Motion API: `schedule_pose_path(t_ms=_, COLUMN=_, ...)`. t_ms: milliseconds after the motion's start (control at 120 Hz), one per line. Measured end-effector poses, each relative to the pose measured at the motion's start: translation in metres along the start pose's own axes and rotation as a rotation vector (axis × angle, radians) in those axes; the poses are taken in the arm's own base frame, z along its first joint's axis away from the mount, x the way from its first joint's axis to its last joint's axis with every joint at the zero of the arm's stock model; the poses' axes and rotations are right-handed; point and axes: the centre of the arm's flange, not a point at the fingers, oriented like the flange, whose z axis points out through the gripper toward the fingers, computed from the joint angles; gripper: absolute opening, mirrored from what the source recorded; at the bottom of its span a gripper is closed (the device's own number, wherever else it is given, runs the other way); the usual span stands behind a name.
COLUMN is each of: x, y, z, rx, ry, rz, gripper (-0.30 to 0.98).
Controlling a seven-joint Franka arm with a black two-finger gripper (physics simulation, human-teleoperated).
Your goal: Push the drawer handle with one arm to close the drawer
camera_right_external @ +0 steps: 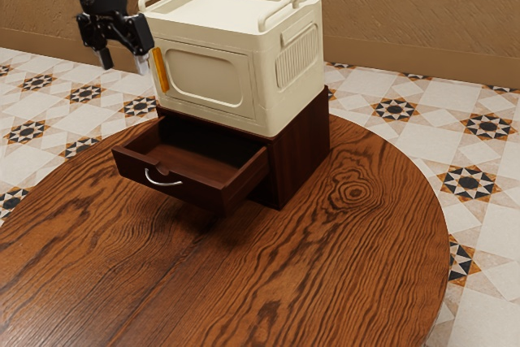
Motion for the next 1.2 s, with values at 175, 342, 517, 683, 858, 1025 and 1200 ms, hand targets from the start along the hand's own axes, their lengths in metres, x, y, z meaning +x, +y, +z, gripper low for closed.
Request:
schedule_pose_path(t_ms=175, x=-0.002, y=0.003, z=-0.001, rx=-0.001, ry=-0.009, rz=-0.010, gripper=0.69)
schedule_pose_path(t_ms=342, x=-0.003, y=-0.009, z=-0.001, rx=0.000, ry=-0.015, rz=-0.043, gripper=0.69)
schedule_pose_path(t_ms=517, x=-0.055, y=0.032, z=-0.127, rx=0.023, ry=0.175, rz=-0.001, gripper=0.69)
schedule_pose_path(t_ms=683, x=-0.066, y=0.084, z=-0.110, rx=-0.019, ry=0.071, rz=0.057, gripper=0.69)
schedule_pose_path(t_ms=858, x=-0.201, y=0.111, z=0.033, rx=0.046, ry=-0.094, rz=0.040, gripper=0.69)
schedule_pose_path(t_ms=1025, x=-0.206, y=0.107, z=0.134, rx=0.096, ry=-0.072, rz=-0.016, gripper=0.57)
schedule_pose_path(t_ms=1200, x=-0.174, y=0.109, z=0.161, rx=0.105, ry=0.018, rz=-0.026, gripper=0.18)
